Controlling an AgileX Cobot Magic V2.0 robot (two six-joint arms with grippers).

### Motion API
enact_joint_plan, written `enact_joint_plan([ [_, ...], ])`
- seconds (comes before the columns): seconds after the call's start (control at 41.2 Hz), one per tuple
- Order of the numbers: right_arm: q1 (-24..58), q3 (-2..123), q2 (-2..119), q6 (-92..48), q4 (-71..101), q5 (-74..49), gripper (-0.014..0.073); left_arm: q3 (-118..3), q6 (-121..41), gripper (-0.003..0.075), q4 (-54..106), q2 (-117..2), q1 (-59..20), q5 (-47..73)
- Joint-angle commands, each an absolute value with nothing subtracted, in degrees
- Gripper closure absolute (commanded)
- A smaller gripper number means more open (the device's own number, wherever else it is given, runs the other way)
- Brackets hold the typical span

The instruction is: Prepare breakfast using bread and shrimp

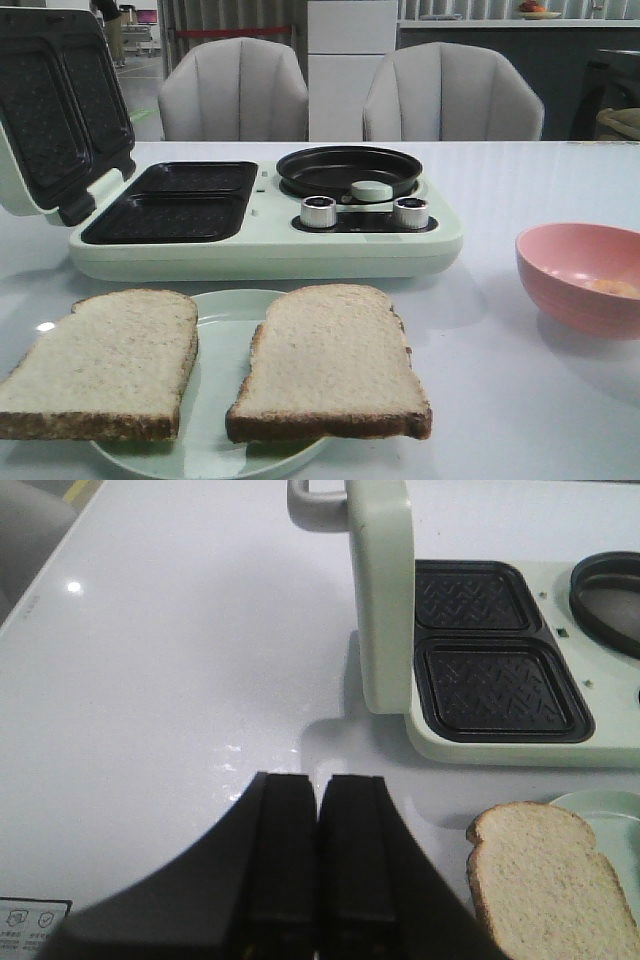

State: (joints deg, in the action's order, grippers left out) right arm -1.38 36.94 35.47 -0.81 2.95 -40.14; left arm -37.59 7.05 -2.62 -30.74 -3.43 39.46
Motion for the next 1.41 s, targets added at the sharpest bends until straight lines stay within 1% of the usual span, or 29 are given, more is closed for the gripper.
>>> enact_joint_plan([
  [0.0, -1.56, 38.85, 38.04, -0.75, 2.56, -37.37, 0.0552, -39.26, 7.67, 0.0619, -2.22, -32.29, -3.53, 35.37],
  [0.146, -1.56, 38.85, 40.17, -0.75, 2.56, -37.37, 0.0537, -39.26, 7.67, 0.0619, -2.12, -33.25, -3.53, 35.37],
  [0.194, -1.56, 38.85, 40.61, -0.75, 2.56, -37.37, 0.051, -39.26, 7.67, 0.0617, -2.12, -33.55, -3.53, 35.37],
  [0.243, -1.56, 38.85, 40.9, -0.79, 2.56, -37.37, 0.0452, -39.26, 7.67, 0.0606, -2.12, -33.79, -3.53, 35.28],
  [0.316, -1.56, 38.85, 40.9, -0.97, 2.56, -37.09, 0.0327, -39.26, 7.16, 0.0543, -2.12, -34.08, -3.8, 35.23],
  [0.364, -1.56, 38.85, 40.9, -0.99, 2.56, -36.51, 0.0215, -39.26, 6.65, 0.047, -2.09, -34.32, -4.54, 34.84],
  [0.413, -1.56, 38.85, 40.9, -0.99, 2.56, -35.83, 0.0131, -39.16, 6.17, 0.0384, -1.98, -34.45, -5.69, 34.58],
  [0.461, -1.56, 38.85, 40.9, -0.99, 2.56, -35.12, 0.0073, -39.16, 4.59, 0.03, -1.98, -34.58, -7.56, 34.46],
  [0.51, -1.56, 38.85, 40.9, -0.99, 2.56, -34.73, 0.0048, -39.16, 3.65, 0.0229, -1.98, -34.97, -9.59, 34.46],
  [0.559, -1.56, 38.85, 40.9, -0.99, 2.56, -34.27, 0.0046, -39.16, 2.05, 0.0198, -1.98, -35.66, -12.05, 34.46],
  [0.583, -1.56, 38.85, 40.9, -0.99, 2.56, -34.03, 0.0046, -39.16, 1.49, 0.0195, -1.98, -36.11, -13.22, 34.46],
  [0.753, -1.56, 38.85, 40.9, -0.99, 2.56, -33.72, 0.0046, -38.32, -3.0, 0.0201, -4.72, -39.43, -24.26, 33.6],
  [0.971, -1.56, 38.85, 40.84, -0.99, 2.56, -33.78, 0.0046, -31.93, -3.0, 0.0201, -17.12, -44.14, -40.26, 31.68],
  [1.093, -1.56, 38.85, 40.84, -0.99, 2.56, -33.78, 0.0046, -30.13, 0.0, 0.0201, -24.51, -47.41, -48.28, 31.8],
  [1.19, -1.56, 38.85, 40.84, -0.99, 2.56, -33.78, 0.0046, -30.13, 4.74, 0.0202, -32.36, -51.6, -53.5, 34.12],
  [1.384, -1.56, 38.85, 40.84, -0.99, 2.56, -33.78, 0.0046, -30.13, 14.14, 0.0202, -45.62, -62.61, -60.55, 36.4],
])
